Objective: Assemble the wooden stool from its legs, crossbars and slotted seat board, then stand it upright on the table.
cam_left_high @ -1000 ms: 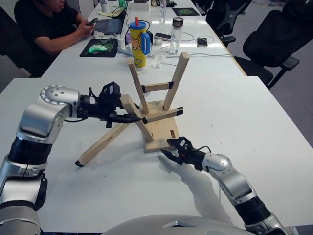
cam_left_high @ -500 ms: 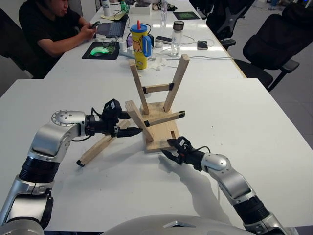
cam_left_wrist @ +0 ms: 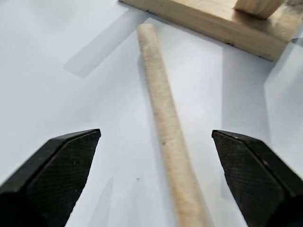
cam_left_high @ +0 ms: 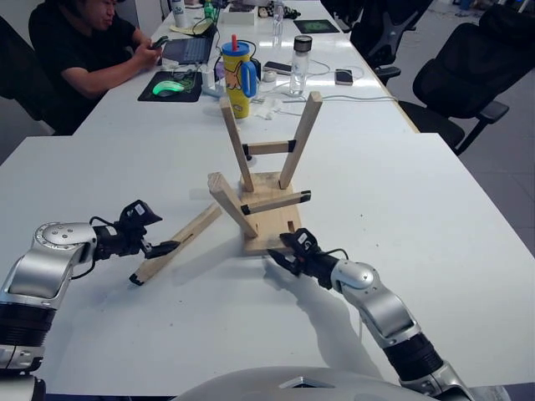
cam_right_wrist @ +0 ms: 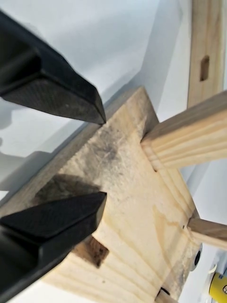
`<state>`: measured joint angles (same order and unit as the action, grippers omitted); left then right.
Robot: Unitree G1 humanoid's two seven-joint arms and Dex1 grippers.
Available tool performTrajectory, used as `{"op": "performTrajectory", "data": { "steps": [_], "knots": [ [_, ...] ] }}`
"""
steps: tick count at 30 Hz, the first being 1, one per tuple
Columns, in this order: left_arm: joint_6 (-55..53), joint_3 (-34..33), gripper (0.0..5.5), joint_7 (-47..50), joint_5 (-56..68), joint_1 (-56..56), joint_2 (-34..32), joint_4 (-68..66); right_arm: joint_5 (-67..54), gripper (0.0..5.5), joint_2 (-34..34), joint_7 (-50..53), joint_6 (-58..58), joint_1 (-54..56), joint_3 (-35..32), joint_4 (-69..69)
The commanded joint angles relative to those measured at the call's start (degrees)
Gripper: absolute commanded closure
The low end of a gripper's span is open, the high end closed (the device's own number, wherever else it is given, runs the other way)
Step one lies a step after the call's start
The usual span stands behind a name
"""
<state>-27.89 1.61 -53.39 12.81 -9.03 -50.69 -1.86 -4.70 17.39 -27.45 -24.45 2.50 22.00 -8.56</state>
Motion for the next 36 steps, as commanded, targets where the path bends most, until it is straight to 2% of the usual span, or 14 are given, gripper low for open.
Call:
{"op": "performTrajectory", "data": {
  "steps": [1,7,16,20,26,28,32,36],
  "knots": [
    [-1.17,1.74,1.14,0.31,-1.82,-1.03,0.59,-1.24,2.42,2.89,-1.13,0.70,-9.01,-1.49,3.82,7.52],
    [-3.63,2.33,1.14,-0.18,-0.85,-1.11,2.57,-0.48,3.38,2.89,-2.89,0.91,-9.22,1.41,4.53,9.33],
    [-5.84,4.73,2.42,-1.20,-2.91,-1.54,2.33,-1.92,1.68,2.89,-4.90,2.30,-3.63,1.26,0.53,6.05],
    [-3.74,5.17,3.06,-1.77,-4.57,-2.15,1.82,-5.40,-3.51,2.89,-5.08,1.20,-0.40,-1.63,-4.84,-4.39],
    [-3.71,1.30,4.02,-3.95,-1.56,-5.26,2.08,-8.04,-12.51,2.89,-1.56,-1.96,-3.72,-5.72,-13.13,-15.69],
    [-5.90,-2.24,4.39,-5.20,2.69,-7.95,3.07,-7.64,-16.39,2.89,0.11,-2.71,-5.93,-7.37,-17.57,-17.58],
    [-13.02,-11.77,4.46,-7.21,15.00,-13.84,4.93,-6.14,-21.44,2.89,2.95,-3.86,-7.65,-9.24,-25.58,-15.14],
    [-14.33,-13.89,4.46,-8.64,17.80,-16.27,2.89,-6.92,-20.87,2.89,4.76,-3.56,-5.46,-7.75,-29.53,-9.55]
  ]
}}
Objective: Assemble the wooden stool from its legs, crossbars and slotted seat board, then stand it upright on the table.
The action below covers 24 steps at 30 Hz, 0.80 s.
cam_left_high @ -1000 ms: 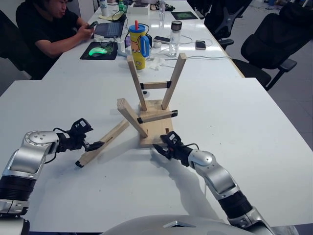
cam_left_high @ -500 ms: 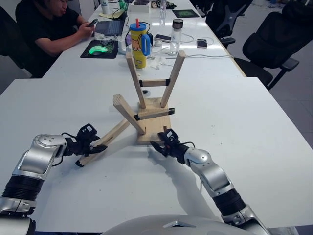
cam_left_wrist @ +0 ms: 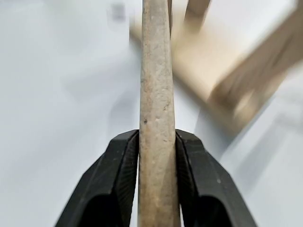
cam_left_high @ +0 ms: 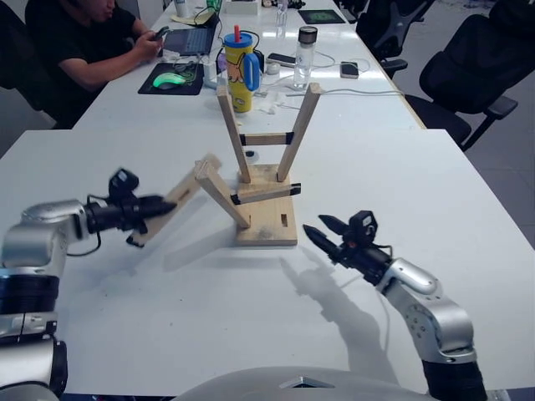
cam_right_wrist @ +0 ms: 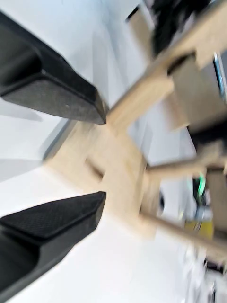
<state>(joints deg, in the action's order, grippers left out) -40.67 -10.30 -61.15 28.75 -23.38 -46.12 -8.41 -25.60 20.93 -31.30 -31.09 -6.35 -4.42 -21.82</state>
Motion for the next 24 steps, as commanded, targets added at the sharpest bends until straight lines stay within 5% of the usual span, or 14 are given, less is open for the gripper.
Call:
{"op": "performTrajectory", "data": {
  "steps": [1,5,10,16,20,24],
  "knots": [
    [-3.36,-4.00,4.46,-0.96,4.62,-3.52,-1.17,-0.81,-0.88,2.89,1.09,0.25,1.22,1.49,-4.07,4.08],
    [-18.69,-17.25,4.46,-0.54,27.08,-14.30,0.78,-0.65,-6.04,2.89,1.40,-0.69,-0.22,4.81,-8.13,3.54],
    [-30.17,-22.55,4.46,6.93,46.80,-25.13,1.04,-0.52,-18.19,2.69,2.44,-3.23,-4.98,7.32,-12.89,1.32],
    [-31.25,-11.98,4.46,25.26,80.25,-28.54,7.61,4.53,-54.13,1.91,8.94,-10.42,-18.29,10.32,-20.64,-1.34],
    [-31.95,-4.43,4.46,27.17,84.25,-22.03,18.33,7.56,-67.08,1.29,12.32,-14.53,-21.67,12.13,-20.70,-1.10],
    [-32.92,3.71,4.46,27.96,84.25,-9.95,21.33,12.64,-70.51,1.13,12.37,-14.49,-21.18,16.76,-18.57,0.03]
  ]
}}
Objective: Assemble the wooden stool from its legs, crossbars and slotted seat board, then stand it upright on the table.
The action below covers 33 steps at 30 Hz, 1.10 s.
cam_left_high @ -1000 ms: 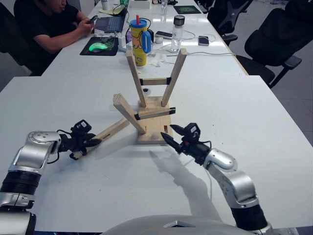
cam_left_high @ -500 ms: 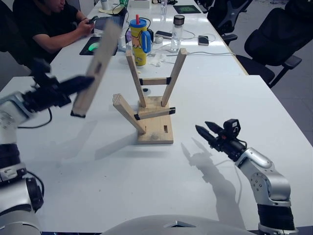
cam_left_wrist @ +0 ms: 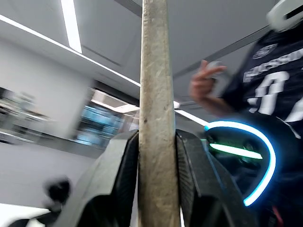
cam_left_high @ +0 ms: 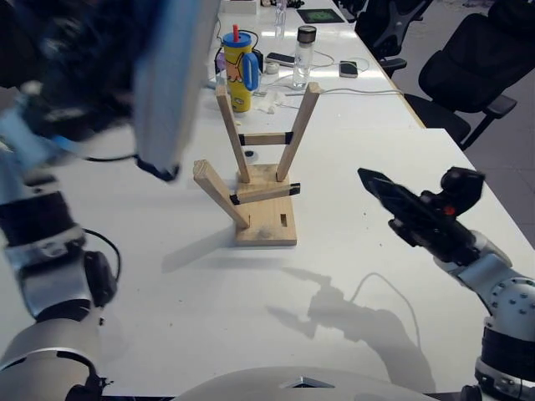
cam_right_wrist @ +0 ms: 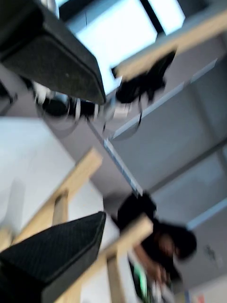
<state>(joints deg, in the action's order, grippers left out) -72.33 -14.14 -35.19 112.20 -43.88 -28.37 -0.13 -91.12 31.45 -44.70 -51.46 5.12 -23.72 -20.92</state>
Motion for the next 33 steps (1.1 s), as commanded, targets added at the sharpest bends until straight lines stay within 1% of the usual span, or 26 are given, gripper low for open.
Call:
{"op": "performTrajectory", "data": {
  "steps": [1,5,10,18,22,23,30,32,33],
  "knots": [
    [-1.06,8.68,4.46,2.11,0.80,12.18,4.44,4.93,-6.44,1.13,1.96,-0.94,-0.95,6.19,1.21,-0.59],
    [-0.88,13.46,4.46,2.38,0.80,17.49,3.95,8.10,-9.97,1.13,2.58,-0.81,-1.40,9.07,2.80,-0.14],
    [-1.02,17.56,4.46,-0.39,0.79,20.50,3.28,9.46,-11.92,1.13,2.20,-1.29,-1.39,12.41,4.58,0.93],
    [-1.18,21.25,4.46,-2.97,0.79,21.56,1.79,8.85,-15.95,1.13,1.43,-1.46,-1.56,15.17,7.56,0.48],
    [-0.94,22.69,4.46,-3.62,0.79,22.67,0.92,9.67,-16.68,1.71,1.37,-1.42,-1.79,15.50,8.63,0.21],
    [-0.76,22.95,4.46,-3.90,0.80,23.25,0.82,9.94,-16.79,1.78,1.41,-1.50,-1.81,15.49,8.85,0.04],
    [0.17,24.62,4.46,-3.35,0.80,24.67,-0.69,10.87,-17.14,2.98,1.47,-1.98,-2.55,14.98,10.67,-1.12],
    [0.28,24.64,4.46,-2.94,0.80,24.44,-0.88,10.11,-16.96,3.21,1.63,-2.37,-2.69,14.59,10.85,-1.21],
    [0.56,24.59,4.46,-2.36,0.80,24.33,-0.83,9.88,-16.91,3.22,1.72,-2.48,-2.78,14.45,10.98,-1.21]
  ]
}}
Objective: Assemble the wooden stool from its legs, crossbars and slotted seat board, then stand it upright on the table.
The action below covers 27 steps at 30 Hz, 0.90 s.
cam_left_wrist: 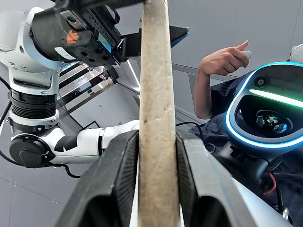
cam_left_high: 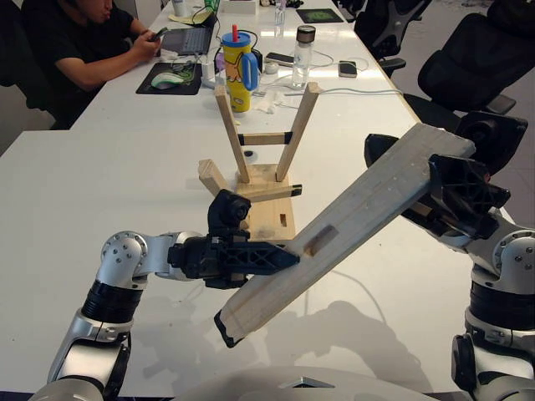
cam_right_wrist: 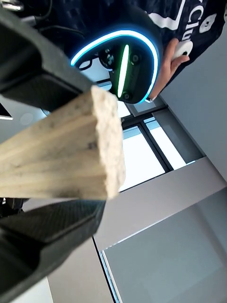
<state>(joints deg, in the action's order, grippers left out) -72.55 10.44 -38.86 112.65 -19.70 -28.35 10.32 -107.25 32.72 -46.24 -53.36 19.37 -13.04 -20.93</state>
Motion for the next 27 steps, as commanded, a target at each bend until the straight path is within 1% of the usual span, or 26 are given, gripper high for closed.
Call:
{"op": "performTrajectory", "data": {
  "steps": [1,3,4,7,10,12,13,15,17,18,20,21,25,27],
  "knots": [
    [1.01,-0.10,4.46,1.62,0.35,0.03,-0.73,-0.72,-0.77,3.23,0.53,-1.04,-0.98,0.07,0.37,-1.18],
    [1.16,-0.46,4.46,2.44,0.35,-0.55,-0.14,-2.02,-0.96,3.23,0.70,-1.24,-1.29,-0.22,0.44,-0.85],
    [1.28,-0.73,4.08,2.72,0.35,-0.63,0.07,-2.31,-0.96,3.23,0.78,-1.31,-1.41,-0.38,0.46,-0.81],
    [2.57,-2.37,3.68,5.27,0.35,-0.64,1.67,-3.52,0.73,3.30,1.54,-1.79,-2.07,-1.54,0.23,-0.74],
    [5.51,-5.59,3.18,9.57,0.35,0.65,3.96,-3.08,4.27,3.30,3.35,-2.62,-2.69,-4.04,-0.88,-1.08],
    [7.61,-6.65,2.94,13.56,0.34,2.51,3.54,-1.26,6.96,3.32,5.05,-3.66,-3.11,-5.85,-1.78,-1.05],
    [9.24,-6.85,2.76,16.44,-0.52,3.91,2.62,0.98,10.55,3.32,6.66,-4.99,-3.30,-7.23,-1.90,-1.25],
    [13.34,-8.04,2.39,20.15,-9.16,6.45,2.69,6.06,19.97,3.33,10.53,-7.74,-2.34,-10.44,-1.78,-0.94],
    [16.98,-8.36,2.16,20.37,-18.23,8.25,3.25,9.44,26.68,3.33,12.86,-9.50,-0.32,-12.03,-2.58,0.51],
    [18.58,-7.27,2.16,19.56,-23.78,9.16,2.88,11.43,30.11,3.33,13.84,-10.33,1.11,-12.30,-2.94,1.34],
    [25.08,-0.81,2.16,16.37,-41.73,11.31,0.70,15.25,39.65,3.33,15.82,-11.72,6.15,-10.91,-2.13,4.21],
    [29.09,2.88,2.16,16.08,-50.58,11.84,-0.07,15.43,42.08,3.33,15.93,-12.40,7.79,-9.24,-1.85,6.03],
    [43.51,19.34,2.16,18.00,-82.34,9.75,-4.85,8.84,49.91,3.33,13.93,-13.54,14.91,-1.88,0.66,11.03],
    [46.43,23.26,2.16,18.62,-90.34,8.43,-5.55,4.53,53.14,3.33,12.95,-14.46,17.78,0.77,1.97,13.37]
  ]
}}
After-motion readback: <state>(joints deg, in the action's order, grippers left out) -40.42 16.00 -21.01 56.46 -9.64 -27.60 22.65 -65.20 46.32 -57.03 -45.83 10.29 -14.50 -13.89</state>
